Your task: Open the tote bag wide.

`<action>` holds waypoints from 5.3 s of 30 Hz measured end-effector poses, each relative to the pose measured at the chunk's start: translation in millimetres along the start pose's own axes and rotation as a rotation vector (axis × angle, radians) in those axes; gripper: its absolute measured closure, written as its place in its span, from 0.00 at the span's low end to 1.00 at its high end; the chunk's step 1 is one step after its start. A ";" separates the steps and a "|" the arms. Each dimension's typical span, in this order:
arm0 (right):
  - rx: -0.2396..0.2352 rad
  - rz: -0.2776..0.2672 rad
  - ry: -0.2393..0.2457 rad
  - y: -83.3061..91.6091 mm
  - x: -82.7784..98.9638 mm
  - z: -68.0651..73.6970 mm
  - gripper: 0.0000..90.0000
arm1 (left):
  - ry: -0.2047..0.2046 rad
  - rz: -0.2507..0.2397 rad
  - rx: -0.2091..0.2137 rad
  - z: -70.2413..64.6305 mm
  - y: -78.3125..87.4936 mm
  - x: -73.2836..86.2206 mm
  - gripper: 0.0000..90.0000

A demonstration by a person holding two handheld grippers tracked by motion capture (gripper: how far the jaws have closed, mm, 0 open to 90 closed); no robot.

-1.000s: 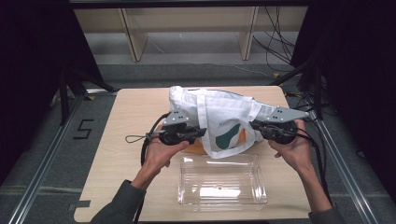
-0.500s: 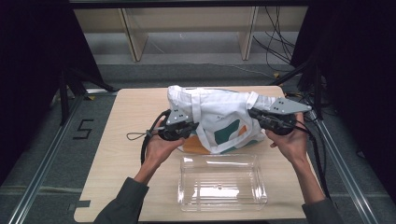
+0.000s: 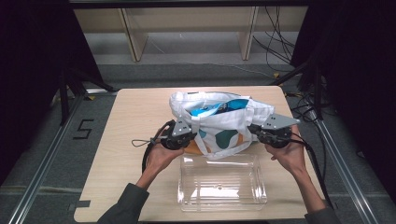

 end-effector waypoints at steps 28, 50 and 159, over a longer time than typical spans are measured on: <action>-0.162 0.121 -0.055 -26.2 22.9 19.6 0.96 | 0.213 0.020 0.067 24.9 59.5 6.5 0.37; -0.185 0.112 -0.094 -28.8 33.4 26.5 0.96 | 0.288 -0.010 -0.043 49.6 30.3 -46.1 0.72; -0.109 0.197 -0.295 -29.7 56.5 -19.7 0.78 | 0.413 0.137 -0.111 91.9 -30.4 -13.8 0.53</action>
Point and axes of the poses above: each handheld gripper's, and its own axes: y roughly backward along the jaws, x roughly out of its underside, z roughly to its left, the point moved 1 cm from there along -y, roughly forward along the jaws, and after that the axes turned 14 degrees about y, right-handed, at the moved point
